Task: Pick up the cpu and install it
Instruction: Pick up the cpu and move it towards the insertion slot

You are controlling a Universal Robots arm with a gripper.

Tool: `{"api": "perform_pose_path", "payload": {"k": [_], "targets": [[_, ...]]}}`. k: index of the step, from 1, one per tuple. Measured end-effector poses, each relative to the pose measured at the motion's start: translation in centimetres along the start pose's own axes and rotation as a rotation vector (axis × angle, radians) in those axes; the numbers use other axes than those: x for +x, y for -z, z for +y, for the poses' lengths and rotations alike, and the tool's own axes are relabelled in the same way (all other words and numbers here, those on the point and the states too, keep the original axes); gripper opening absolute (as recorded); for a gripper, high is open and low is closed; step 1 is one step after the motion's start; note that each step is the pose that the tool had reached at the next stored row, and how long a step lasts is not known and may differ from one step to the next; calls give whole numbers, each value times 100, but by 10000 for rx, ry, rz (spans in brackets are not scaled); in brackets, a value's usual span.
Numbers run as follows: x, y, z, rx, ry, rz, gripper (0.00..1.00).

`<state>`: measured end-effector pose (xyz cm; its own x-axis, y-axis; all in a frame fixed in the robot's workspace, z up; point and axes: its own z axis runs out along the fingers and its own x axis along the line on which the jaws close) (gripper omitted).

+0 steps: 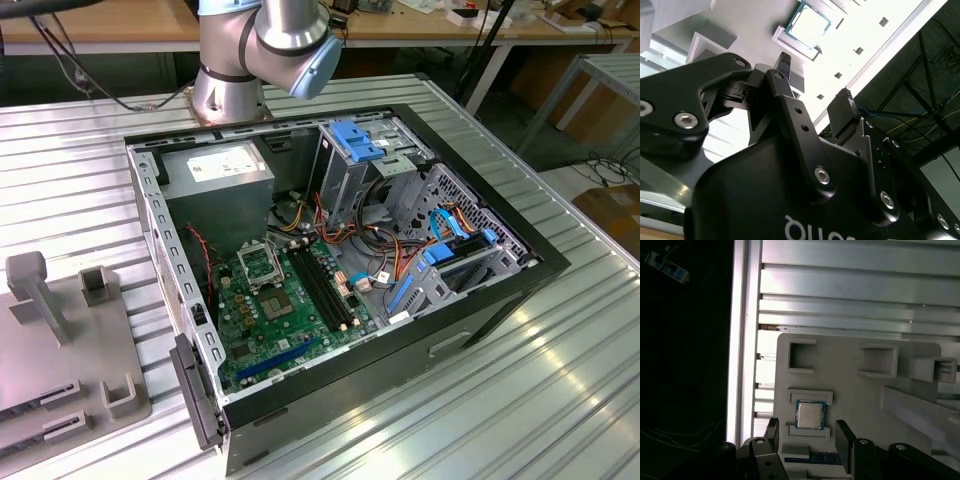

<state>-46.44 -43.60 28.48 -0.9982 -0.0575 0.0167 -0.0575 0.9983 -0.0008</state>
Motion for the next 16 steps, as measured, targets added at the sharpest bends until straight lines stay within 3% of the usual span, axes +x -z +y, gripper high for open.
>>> {"api": "perform_pose_path", "payload": {"k": [5,16], "targets": [[-2,-88,0,-1,-4,-1,57],[-2,-104,0,0,-4,0,57]]}}
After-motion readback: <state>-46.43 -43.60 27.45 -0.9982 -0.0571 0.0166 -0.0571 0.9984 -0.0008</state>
